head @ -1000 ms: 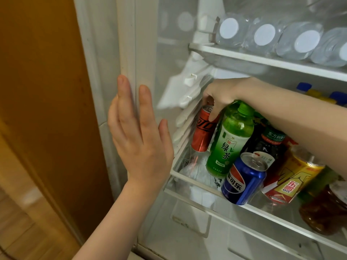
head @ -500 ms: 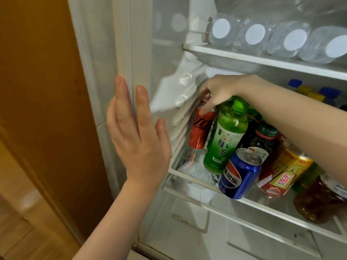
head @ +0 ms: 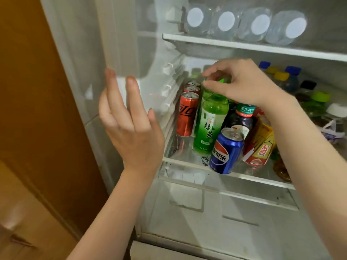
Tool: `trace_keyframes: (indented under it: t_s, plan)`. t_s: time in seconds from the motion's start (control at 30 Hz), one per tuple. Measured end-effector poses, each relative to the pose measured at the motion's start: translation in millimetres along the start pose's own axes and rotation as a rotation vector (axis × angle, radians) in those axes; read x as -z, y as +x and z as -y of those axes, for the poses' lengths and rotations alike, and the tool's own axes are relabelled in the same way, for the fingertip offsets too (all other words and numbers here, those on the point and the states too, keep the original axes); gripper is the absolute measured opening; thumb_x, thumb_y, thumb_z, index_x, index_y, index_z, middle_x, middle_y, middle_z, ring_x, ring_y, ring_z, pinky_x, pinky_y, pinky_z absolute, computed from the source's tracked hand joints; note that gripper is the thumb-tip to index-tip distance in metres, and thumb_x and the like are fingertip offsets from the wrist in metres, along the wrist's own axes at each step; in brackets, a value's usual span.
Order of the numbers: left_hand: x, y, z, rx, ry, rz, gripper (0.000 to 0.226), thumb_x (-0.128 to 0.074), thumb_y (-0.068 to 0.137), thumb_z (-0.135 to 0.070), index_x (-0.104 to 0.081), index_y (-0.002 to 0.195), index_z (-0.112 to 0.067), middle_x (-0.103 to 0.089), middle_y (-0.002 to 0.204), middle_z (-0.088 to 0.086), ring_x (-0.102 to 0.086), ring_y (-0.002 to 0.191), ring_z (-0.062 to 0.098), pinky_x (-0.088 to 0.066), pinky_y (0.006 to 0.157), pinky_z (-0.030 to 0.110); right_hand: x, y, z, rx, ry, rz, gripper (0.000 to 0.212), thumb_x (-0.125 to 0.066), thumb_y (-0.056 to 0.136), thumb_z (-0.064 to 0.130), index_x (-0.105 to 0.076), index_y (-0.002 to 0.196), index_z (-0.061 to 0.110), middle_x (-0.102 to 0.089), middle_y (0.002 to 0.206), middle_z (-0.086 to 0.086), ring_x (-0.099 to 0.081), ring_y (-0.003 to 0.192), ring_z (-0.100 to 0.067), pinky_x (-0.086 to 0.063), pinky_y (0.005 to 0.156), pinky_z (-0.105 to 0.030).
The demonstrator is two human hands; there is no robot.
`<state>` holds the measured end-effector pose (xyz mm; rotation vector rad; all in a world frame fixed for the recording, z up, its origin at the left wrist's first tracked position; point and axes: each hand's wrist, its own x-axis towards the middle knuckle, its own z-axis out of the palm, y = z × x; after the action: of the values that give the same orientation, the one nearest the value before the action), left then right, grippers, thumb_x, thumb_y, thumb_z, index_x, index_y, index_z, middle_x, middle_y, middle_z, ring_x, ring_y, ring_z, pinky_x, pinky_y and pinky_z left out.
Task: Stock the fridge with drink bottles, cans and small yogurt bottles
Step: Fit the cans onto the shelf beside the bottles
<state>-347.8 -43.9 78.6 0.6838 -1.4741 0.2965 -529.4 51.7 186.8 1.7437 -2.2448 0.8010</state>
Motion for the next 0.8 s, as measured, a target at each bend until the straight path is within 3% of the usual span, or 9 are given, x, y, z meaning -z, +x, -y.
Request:
trace_keyframes:
  t_s: [0.1, 0.23, 0.37, 0.53, 0.63, 0.8]
  plan:
    - [1.4, 2.1, 0.7, -0.026, -0.002, 0.011, 0.064, -0.069, 0.067, 0.012, -0.048, 0.127, 0.002, -0.042, 0.134, 0.036, -0.048, 0.117, 0.049, -0.027, 0.111, 0.035, -12.1, -31.5, -7.7, -0.074, -0.02, -0.249, 0.02, -0.064, 0.084, 0.029, -0.07, 0.1, 0.018, -0.065, 0.087, 0.009, -0.063, 0.084, -0.007, -0.043, 0.078, -0.015]
    - [8.7, 2.4, 2.1, -0.053, -0.044, 0.035, 0.058, -0.065, 0.07, 0.013, -0.052, 0.125, 0.006, -0.043, 0.133, 0.037, -0.048, 0.118, 0.05, -0.036, 0.106, 0.042, -43.8, -76.2, -16.5, -0.218, -0.088, -0.433, 0.023, -0.06, 0.085, 0.028, -0.068, 0.103, 0.015, -0.069, 0.097, 0.001, -0.062, 0.089, -0.014, -0.046, 0.076, -0.025]
    - [17.6, 0.9, 0.1, -0.042, -0.031, 0.087, 0.058, -0.068, 0.074, 0.006, -0.051, 0.13, 0.006, -0.043, 0.135, 0.034, -0.048, 0.121, 0.046, -0.035, 0.106, 0.038, -76.7, -107.8, -17.6, -0.372, -0.223, -0.451, 0.033, -0.063, 0.083, 0.034, -0.065, 0.109, 0.014, -0.065, 0.108, -0.004, -0.058, 0.1, -0.023, -0.046, 0.077, -0.031]
    - [20.8, 2.7, -0.4, -0.045, 0.004, 0.093, 0.049, -0.067, 0.08, 0.003, -0.051, 0.126, 0.005, -0.047, 0.133, 0.032, -0.051, 0.12, 0.042, -0.042, 0.097, 0.036, -101.7, -121.7, -10.8, -0.47, -0.36, -0.441, 0.046, -0.068, 0.076, 0.046, -0.062, 0.112, 0.016, -0.06, 0.113, -0.005, -0.053, 0.1, -0.027, -0.044, 0.075, -0.034]
    - [20.6, 3.8, 0.6, -0.06, 0.004, 0.089, 0.047, -0.07, 0.077, 0.006, -0.056, 0.122, 0.003, -0.049, 0.13, 0.031, -0.053, 0.118, 0.042, -0.046, 0.093, 0.037, -106.7, -121.5, -11.7, -0.529, -0.321, -0.446, 0.045, -0.069, 0.077, 0.043, -0.06, 0.115, 0.02, -0.056, 0.119, -0.003, -0.056, 0.098, -0.027, -0.046, 0.071, -0.032]
    - [20.3, 3.2, 2.3, -0.075, 0.036, 0.077, 0.047, -0.071, 0.075, 0.006, -0.059, 0.12, -0.002, -0.053, 0.127, 0.03, -0.057, 0.113, 0.039, -0.048, 0.089, 0.036, -104.7, -126.1, -14.1, -0.459, -0.088, -0.495, 0.039, -0.078, 0.074, 0.026, -0.066, 0.109, 0.016, -0.06, 0.115, -0.002, -0.058, 0.098, -0.02, -0.045, 0.077, -0.025]
